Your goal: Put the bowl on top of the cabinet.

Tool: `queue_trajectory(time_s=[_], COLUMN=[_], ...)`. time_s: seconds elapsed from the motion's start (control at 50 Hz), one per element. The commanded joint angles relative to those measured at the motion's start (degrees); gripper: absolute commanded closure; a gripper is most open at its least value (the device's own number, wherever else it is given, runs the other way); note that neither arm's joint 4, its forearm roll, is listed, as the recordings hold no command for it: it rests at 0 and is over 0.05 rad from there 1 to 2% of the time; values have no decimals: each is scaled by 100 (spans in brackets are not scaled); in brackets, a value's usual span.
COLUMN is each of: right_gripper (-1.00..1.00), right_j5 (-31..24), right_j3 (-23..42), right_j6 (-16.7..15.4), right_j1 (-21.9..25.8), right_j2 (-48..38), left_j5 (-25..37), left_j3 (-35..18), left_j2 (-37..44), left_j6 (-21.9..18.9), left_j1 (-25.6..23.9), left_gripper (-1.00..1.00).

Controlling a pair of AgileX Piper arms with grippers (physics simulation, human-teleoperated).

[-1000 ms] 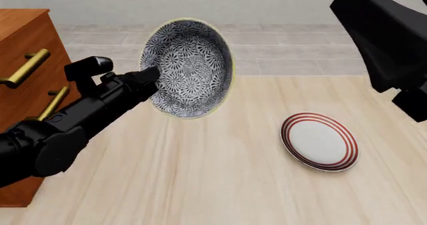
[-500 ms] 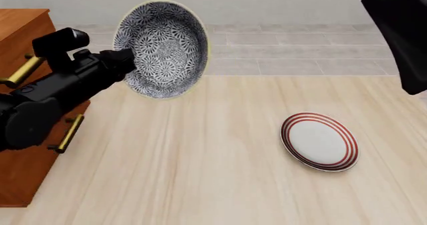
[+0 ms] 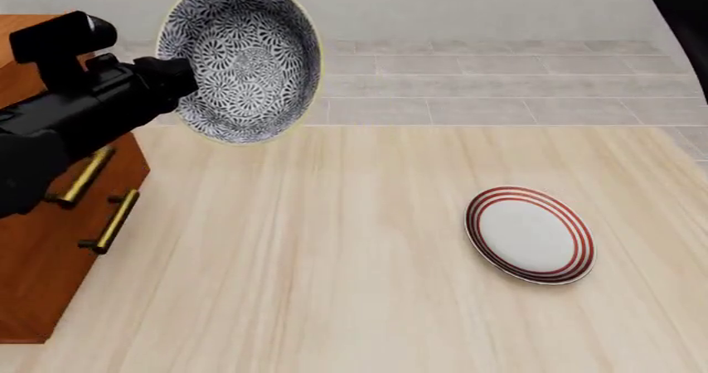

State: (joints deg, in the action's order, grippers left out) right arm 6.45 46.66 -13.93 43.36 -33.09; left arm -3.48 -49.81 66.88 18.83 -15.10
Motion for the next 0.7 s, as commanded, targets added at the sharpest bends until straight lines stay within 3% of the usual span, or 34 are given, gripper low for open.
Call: queue_trajectory(time_s=[0.02, 0.08, 0.28, 0.4, 0.44, 0.48, 0.52, 0.54, 0.56, 0.6, 0.64, 0.68, 0.7], right_gripper=[-100, -100, -100, -100, -100, -100, -100, -100, -100, -100, -100, -100, -100], right_j5=[9, 28, 121, 127, 83, 46, 53, 66, 66, 98, 162, 195, 188], right_j3=[17, 14, 1, 12, 19, 32, 30, 27, 27, 17, 0, -1, 6], right_j6=[47, 49, 73, 86, 82, 90, 88, 88, 88, 98, 109, 116, 135], right_j1=[-48, -49, -21, -18, -9, -3, 2, 4, 4, -2, -8, -18, -15], right_j2=[41, 36, -5, 3, 50, 80, 84, 77, 77, 56, 5, -24, -18], left_j5=[260, 322, 588, 615, 686, 769, 486, 875, 880, 962, 1006, 1240, 1256], left_j3=[-224, -255, -522, -509, -626, -707, -538, -784, -790, -828, -785, -915, -877], left_j2=[-77, -72, -93, -231, -226, -161, -402, -177, -175, -139, -167, -154, -156], left_j6=[144, 366, 233, 414, 177, 197, 495, 193, 192, 233, 590, 430, 643], left_j1=[9, 10, -221, -202, -301, -379, -486, -395, -395, -350, -219, -64, -23], left_gripper=[100, 100, 100, 100, 100, 100, 100, 100, 100, 100, 100, 100, 100])
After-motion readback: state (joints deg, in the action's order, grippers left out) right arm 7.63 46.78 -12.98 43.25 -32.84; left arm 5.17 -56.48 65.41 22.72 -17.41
